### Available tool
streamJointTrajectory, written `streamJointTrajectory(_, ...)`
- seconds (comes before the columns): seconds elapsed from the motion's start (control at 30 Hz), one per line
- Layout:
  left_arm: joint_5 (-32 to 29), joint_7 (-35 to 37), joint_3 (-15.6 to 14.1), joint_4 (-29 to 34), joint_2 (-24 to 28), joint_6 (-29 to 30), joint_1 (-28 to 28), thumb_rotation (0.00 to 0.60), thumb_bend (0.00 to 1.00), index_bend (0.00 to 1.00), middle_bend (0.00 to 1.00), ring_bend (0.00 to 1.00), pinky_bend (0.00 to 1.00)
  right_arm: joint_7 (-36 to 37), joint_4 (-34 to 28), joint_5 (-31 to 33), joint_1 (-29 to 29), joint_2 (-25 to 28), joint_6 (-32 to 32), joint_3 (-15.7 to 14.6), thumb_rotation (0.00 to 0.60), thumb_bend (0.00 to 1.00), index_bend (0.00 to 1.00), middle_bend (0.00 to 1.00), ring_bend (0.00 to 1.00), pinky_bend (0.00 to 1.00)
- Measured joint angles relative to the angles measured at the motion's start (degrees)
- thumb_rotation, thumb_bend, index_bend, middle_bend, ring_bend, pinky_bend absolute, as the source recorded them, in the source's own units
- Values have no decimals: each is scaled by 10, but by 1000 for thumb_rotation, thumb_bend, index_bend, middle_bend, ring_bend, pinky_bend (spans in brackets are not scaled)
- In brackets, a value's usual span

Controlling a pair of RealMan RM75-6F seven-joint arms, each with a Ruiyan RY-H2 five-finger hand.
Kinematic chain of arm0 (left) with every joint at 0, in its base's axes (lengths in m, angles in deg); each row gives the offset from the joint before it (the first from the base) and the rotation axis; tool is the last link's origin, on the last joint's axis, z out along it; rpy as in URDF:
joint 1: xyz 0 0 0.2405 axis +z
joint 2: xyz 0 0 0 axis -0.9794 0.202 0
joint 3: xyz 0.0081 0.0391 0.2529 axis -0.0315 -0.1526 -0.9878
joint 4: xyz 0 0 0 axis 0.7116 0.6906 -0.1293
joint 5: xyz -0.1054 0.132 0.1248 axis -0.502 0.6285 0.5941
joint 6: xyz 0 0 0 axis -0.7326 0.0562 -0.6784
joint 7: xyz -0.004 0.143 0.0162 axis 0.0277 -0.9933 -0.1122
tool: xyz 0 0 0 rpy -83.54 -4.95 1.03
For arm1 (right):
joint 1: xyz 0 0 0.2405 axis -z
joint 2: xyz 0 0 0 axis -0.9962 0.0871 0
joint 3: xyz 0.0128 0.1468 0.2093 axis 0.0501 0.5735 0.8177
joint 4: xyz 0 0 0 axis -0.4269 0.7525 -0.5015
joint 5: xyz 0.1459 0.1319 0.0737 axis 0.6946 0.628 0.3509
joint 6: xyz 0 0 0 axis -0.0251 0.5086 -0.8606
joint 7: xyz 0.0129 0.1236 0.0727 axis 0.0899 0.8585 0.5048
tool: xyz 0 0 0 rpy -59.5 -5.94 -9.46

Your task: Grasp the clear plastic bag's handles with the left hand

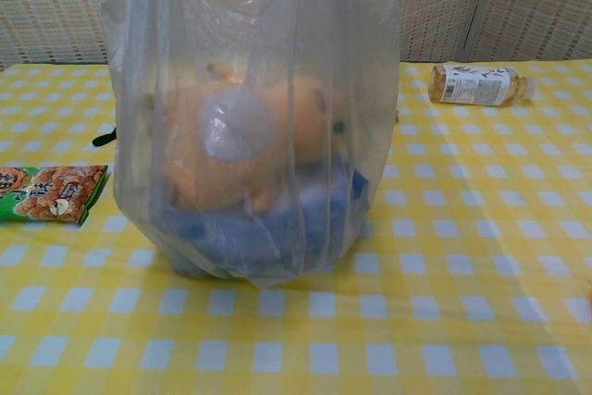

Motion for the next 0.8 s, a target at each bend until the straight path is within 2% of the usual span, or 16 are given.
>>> streamJointTrajectory(0.17, 3, 18, -4, 7, 5, -10, -4, 600, 320, 165, 85, 60, 78, 3, -2, -3, 7, 4, 11, -3, 600, 261, 0, 0, 0, 0)
streamJointTrajectory(0.37, 10, 130, -9, 20, 15, -30, -16, 600, 319, 134, 85, 50, 132, 31, -2, -8, 28, 14, 51, -4, 600, 261, 0, 0, 0, 0)
streamJointTrajectory(0.57, 42, 321, -25, 78, 79, -89, -58, 600, 319, 76, 85, 25, 154, 29, 3, -13, 37, 16, 61, -6, 600, 261, 0, 0, 0, 0)
streamJointTrajectory(0.8, 102, 616, -50, 126, 169, -129, -118, 600, 281, 53, 63, 0, 107, 61, 12, -46, 40, 25, 62, -22, 600, 261, 0, 0, 0, 0)
